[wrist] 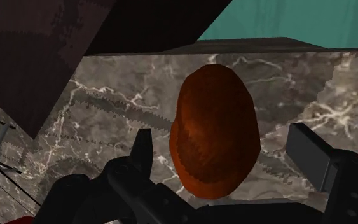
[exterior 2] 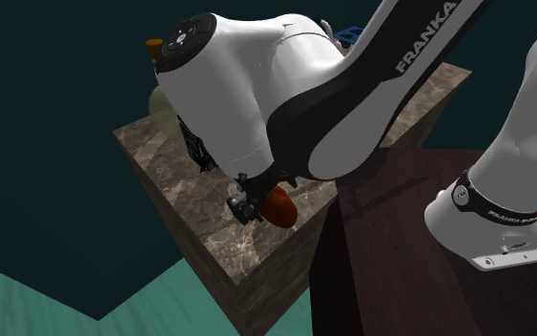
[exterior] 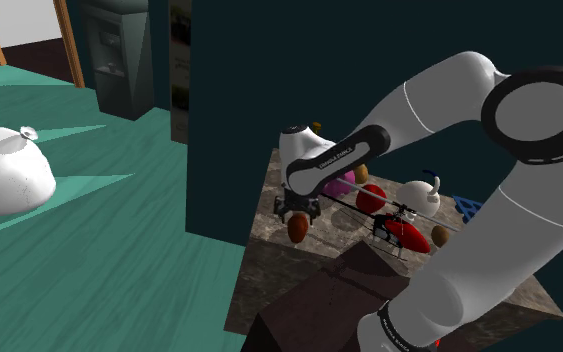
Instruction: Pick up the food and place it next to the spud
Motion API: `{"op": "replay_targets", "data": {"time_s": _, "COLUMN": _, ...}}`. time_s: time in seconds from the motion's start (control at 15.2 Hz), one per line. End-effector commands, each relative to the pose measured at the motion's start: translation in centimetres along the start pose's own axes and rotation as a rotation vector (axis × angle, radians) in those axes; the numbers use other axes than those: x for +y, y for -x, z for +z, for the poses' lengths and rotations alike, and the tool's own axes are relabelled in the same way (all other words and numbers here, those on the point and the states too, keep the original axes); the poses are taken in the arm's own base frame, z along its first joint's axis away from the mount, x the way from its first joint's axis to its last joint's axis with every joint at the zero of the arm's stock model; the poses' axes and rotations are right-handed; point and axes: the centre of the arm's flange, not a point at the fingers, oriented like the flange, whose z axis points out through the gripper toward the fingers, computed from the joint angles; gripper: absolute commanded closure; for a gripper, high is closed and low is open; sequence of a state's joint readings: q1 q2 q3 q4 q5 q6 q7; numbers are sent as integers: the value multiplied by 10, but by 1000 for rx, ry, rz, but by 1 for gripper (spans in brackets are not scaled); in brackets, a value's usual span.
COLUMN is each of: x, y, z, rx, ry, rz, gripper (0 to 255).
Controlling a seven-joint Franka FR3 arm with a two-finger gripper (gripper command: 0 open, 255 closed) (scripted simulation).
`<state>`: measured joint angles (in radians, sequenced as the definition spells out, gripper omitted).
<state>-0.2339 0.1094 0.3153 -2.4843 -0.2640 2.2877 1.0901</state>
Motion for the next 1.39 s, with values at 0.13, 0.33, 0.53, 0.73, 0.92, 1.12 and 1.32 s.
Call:
{"op": "replay_targets", "data": {"time_s": 0.13, "x": -3, "y": -1, "z": 22, "rx": -1, "ry": 2, "rz": 7, "gripper": 0}}
{"op": "replay_targets", "data": {"time_s": 0.33, "x": -3, "y": -1, "z": 36, "rx": -1, "ry": 2, "rz": 7, "gripper": 0}}
{"op": "replay_targets", "data": {"time_s": 0.53, "x": -3, "y": -1, "z": 36, "rx": -1, "ry": 2, "rz": 7, "gripper": 0}}
{"op": "replay_targets", "data": {"time_s": 0.73, "x": -3, "y": -1, "z": 36, "rx": -1, "ry": 2, "rz": 7, "gripper": 0}}
{"op": "replay_targets", "data": {"time_s": 0.92, "x": -3, "y": -1, "z": 36, "rx": -1, "ry": 2, "rz": 7, "gripper": 255}}
{"op": "replay_targets", "data": {"time_s": 1.12, "x": -3, "y": -1, "z": 36, "rx": -1, "ry": 2, "rz": 7, "gripper": 255}}
{"op": "replay_targets", "data": {"time_s": 1.32, "x": -3, "y": -1, "z": 36, "rx": -1, "ry": 2, "rz": 7, "gripper": 255}}
